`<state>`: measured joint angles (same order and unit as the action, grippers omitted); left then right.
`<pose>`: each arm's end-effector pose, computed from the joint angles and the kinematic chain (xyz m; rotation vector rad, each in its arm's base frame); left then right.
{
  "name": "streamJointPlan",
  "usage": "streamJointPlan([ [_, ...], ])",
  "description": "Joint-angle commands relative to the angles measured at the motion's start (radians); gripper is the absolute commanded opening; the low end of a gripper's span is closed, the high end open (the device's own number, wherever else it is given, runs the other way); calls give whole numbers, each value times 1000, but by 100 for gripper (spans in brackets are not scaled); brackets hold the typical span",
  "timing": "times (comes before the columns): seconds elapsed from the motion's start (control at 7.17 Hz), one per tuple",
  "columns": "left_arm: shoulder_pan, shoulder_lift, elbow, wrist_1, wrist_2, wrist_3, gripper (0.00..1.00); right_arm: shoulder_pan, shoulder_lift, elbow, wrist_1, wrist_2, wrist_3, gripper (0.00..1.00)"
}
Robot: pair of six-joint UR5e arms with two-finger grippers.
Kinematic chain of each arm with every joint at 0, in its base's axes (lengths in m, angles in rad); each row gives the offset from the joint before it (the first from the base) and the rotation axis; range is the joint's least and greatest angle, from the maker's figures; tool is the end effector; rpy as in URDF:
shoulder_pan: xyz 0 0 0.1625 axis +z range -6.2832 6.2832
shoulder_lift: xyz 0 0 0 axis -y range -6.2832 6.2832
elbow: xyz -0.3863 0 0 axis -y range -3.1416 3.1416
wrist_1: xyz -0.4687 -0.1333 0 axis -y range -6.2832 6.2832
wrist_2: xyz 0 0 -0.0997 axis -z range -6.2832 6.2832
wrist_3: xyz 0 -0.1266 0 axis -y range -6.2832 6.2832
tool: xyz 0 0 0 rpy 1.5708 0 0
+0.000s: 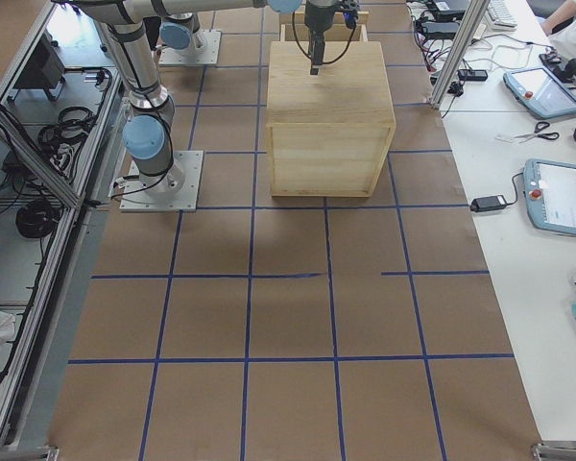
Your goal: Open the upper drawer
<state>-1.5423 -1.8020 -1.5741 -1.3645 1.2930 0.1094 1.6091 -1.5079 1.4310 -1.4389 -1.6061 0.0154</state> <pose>-0.1497 -0.6451 0.3051 -0.1101 -2.8604 -0.0127 0.1511 -0.5788 0.4522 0.0370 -3.1035 -0.0839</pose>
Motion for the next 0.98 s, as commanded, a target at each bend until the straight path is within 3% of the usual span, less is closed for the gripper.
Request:
streamJointPlan([
  [0.0,44,41,6,-49,12,7,100,0,0,-1,0,0,0,100],
  [0.14,30,93,26,-115,114,-7,100,0,0,0,0,0,-2,100],
  [0.28,19,163,45,-186,141,-8,100,0,0,0,0,0,-2,100],
  [0.56,-8,271,22,-220,187,-92,100,0,0,-1,0,0,0,100],
  [0.84,-51,290,11,-211,363,-111,100,0,0,0,0,0,0,100],
])
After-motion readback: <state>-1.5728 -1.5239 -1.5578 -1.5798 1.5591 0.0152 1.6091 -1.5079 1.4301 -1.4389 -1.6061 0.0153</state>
